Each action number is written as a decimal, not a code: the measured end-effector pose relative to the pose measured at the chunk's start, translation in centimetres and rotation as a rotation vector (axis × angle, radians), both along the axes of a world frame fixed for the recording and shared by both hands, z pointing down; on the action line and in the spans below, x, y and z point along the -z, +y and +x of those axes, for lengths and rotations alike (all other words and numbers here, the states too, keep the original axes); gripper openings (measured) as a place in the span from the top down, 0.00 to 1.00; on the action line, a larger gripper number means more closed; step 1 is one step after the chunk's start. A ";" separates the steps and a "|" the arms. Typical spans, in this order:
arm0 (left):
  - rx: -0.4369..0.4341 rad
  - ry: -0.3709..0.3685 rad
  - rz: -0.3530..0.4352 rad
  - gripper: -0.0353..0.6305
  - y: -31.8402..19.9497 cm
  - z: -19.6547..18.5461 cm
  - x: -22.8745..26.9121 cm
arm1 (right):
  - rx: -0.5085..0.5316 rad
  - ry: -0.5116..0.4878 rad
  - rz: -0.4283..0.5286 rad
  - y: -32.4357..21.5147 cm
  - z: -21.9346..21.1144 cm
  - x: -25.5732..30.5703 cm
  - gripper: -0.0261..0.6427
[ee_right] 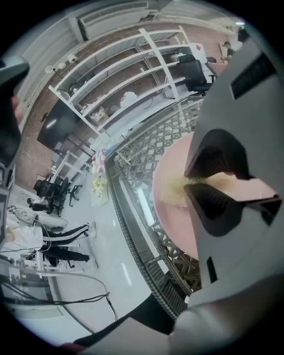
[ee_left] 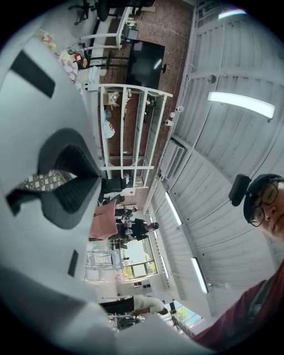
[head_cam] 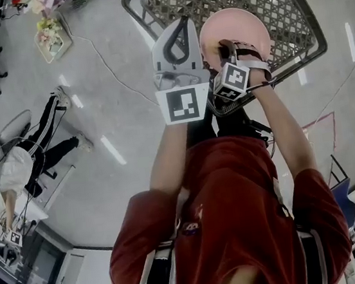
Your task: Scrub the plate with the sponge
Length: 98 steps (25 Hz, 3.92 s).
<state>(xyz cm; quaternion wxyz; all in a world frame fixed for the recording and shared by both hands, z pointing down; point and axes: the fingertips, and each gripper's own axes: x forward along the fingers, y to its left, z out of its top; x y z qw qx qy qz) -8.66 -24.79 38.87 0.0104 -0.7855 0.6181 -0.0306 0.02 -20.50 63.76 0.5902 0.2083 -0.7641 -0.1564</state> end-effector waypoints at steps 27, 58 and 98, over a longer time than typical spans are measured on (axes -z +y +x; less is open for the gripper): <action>-0.037 0.004 0.028 0.93 -0.5 1.6 0.8 | -0.033 0.016 0.015 -0.8 3.0 1.6 0.90; -0.054 -0.091 -0.031 0.93 -0.5 1.8 -1.8 | -0.005 0.115 0.114 -10.4 4.8 -0.6 0.90; -0.070 -0.008 -0.001 0.93 1.1 2.3 -1.3 | 0.174 0.111 -0.109 7.0 2.9 -0.4 0.90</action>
